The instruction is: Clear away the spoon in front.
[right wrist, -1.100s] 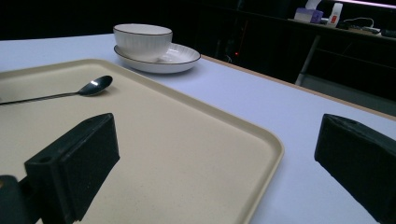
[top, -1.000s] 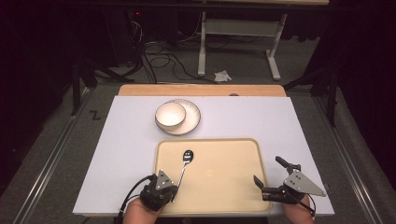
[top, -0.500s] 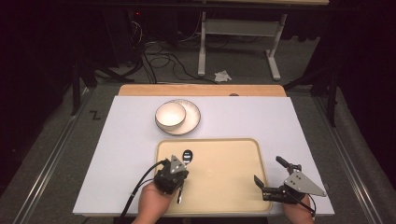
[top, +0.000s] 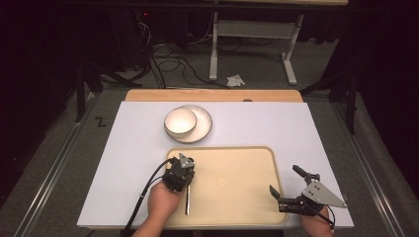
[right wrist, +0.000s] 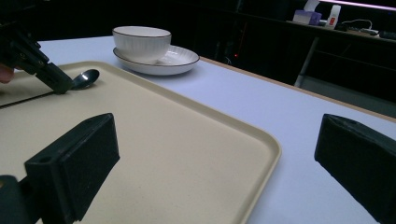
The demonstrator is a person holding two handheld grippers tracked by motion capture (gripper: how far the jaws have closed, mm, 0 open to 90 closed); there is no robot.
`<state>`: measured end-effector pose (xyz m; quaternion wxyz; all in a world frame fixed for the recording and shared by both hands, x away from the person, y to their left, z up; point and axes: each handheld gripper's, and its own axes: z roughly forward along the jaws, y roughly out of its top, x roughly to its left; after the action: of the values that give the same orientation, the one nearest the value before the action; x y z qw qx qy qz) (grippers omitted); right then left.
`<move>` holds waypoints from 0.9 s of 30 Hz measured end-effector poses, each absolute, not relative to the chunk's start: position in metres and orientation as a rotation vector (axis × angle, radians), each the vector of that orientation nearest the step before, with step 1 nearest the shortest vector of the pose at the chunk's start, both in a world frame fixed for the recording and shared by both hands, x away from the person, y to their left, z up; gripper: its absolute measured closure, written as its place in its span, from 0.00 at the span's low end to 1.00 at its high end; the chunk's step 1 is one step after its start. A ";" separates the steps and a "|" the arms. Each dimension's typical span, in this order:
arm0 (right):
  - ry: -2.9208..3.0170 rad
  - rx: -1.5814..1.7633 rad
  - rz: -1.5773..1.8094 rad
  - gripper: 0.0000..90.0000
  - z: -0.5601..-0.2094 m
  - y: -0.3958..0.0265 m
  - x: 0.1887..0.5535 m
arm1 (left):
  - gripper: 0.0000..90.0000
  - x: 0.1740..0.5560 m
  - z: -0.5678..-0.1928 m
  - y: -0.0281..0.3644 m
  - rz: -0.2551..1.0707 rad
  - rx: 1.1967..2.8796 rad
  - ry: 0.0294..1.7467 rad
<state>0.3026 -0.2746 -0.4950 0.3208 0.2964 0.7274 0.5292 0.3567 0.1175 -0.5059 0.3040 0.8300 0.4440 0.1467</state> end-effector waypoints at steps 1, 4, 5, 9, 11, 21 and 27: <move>1.912 0.776 1.390 0.01 -0.495 -0.274 0.303 | 1.00 0.354 -0.504 0.121 0.367 2.177 1.172; 1.911 0.782 1.393 0.01 -0.495 -0.274 0.302 | 1.00 0.336 -0.497 0.119 0.336 2.175 1.090; 1.909 0.786 1.390 0.01 -0.495 -0.274 0.301 | 1.00 0.327 -0.496 0.116 0.324 2.195 1.054; 1.910 0.785 1.388 0.01 -0.495 -0.274 0.302 | 1.00 0.297 -0.499 0.116 0.312 2.237 0.991; 1.913 0.776 1.388 0.01 -0.495 -0.274 0.302 | 1.00 0.288 -0.502 0.119 0.301 2.250 0.984; 1.918 0.782 1.380 0.01 -0.496 -0.273 0.302 | 0.95 0.281 -0.508 0.129 0.250 2.192 0.971; 1.920 0.781 1.374 0.01 -0.495 -0.274 0.303 | 0.70 0.285 -0.497 0.151 0.352 2.042 0.993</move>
<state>0.3026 -0.2740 -0.4955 0.3216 0.2975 0.7310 0.5231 0.2849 0.1511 -0.4965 0.4094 0.8107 0.3944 0.1397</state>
